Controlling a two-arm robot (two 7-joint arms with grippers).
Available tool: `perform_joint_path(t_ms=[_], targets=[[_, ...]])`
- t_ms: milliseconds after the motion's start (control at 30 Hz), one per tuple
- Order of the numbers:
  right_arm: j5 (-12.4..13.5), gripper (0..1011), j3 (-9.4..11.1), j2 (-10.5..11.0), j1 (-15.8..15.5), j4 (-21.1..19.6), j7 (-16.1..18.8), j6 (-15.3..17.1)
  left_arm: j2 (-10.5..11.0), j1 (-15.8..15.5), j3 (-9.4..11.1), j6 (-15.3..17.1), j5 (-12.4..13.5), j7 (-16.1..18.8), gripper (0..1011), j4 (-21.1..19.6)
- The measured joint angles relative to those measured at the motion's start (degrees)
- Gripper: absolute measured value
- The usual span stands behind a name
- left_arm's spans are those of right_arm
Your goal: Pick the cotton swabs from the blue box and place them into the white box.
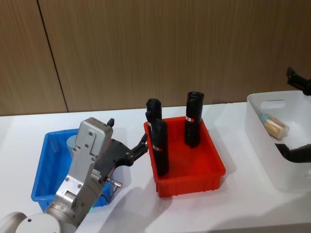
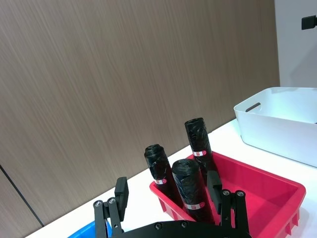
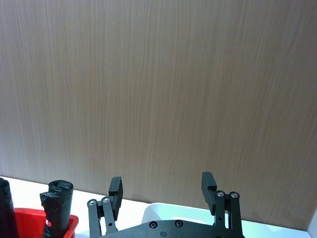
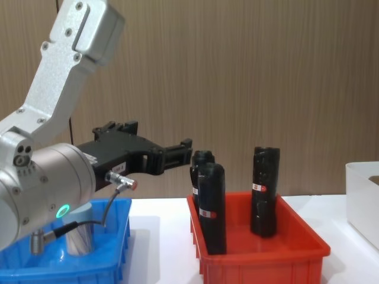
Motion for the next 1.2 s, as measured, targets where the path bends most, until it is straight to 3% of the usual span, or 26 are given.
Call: perform_joint_path(t_ms=[1200], targets=[[0.0, 1002, 0.0, 0.0, 0.0, 0.0, 0.0, 0.0, 0.0, 0.0, 0.0, 0.0, 0.0, 0.0, 1004, 0.0]])
